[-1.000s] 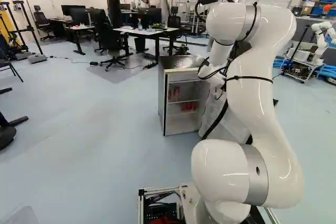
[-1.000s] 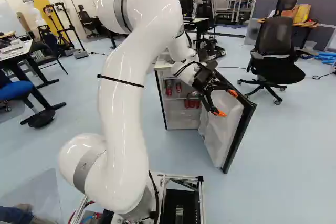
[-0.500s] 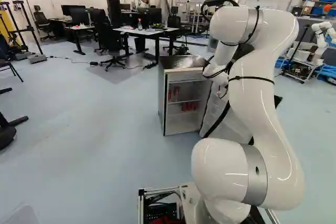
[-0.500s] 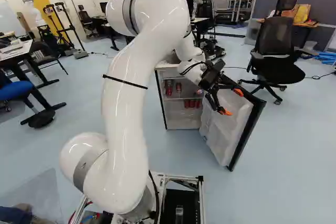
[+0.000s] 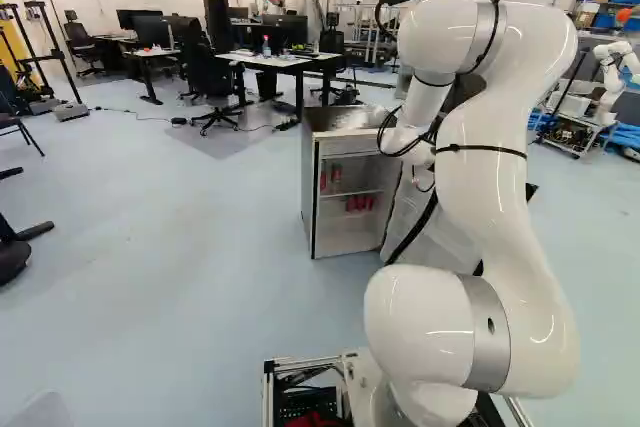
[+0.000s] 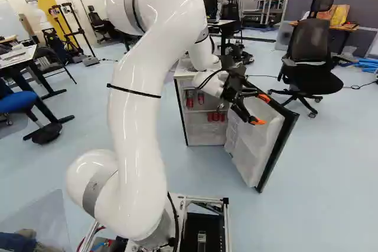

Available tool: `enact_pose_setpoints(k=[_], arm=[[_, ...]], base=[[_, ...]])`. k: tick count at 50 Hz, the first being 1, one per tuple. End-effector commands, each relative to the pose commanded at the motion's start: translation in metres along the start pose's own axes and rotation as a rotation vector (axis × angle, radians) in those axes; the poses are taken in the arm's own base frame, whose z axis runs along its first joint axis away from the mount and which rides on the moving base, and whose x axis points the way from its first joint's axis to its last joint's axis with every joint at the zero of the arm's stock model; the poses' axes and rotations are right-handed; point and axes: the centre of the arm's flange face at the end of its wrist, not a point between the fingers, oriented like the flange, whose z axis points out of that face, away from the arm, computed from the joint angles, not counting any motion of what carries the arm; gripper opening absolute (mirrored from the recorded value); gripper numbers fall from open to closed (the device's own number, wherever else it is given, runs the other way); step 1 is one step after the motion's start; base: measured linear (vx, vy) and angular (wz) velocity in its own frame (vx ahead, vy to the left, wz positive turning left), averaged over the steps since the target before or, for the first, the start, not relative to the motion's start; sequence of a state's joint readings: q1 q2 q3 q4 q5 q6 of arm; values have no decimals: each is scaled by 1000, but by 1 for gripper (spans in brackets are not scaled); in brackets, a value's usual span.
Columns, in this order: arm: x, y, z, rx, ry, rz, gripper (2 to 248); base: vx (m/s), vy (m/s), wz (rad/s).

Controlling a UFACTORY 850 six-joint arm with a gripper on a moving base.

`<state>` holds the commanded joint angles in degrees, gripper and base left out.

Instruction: Grab a drink from the fridge

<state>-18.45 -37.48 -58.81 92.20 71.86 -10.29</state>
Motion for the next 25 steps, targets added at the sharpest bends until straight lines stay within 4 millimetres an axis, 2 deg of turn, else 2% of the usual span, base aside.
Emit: enact_pose_setpoints(k=[25], arm=[[6,35,-33,275,25,-167,247]], base=[[0,0,0]])
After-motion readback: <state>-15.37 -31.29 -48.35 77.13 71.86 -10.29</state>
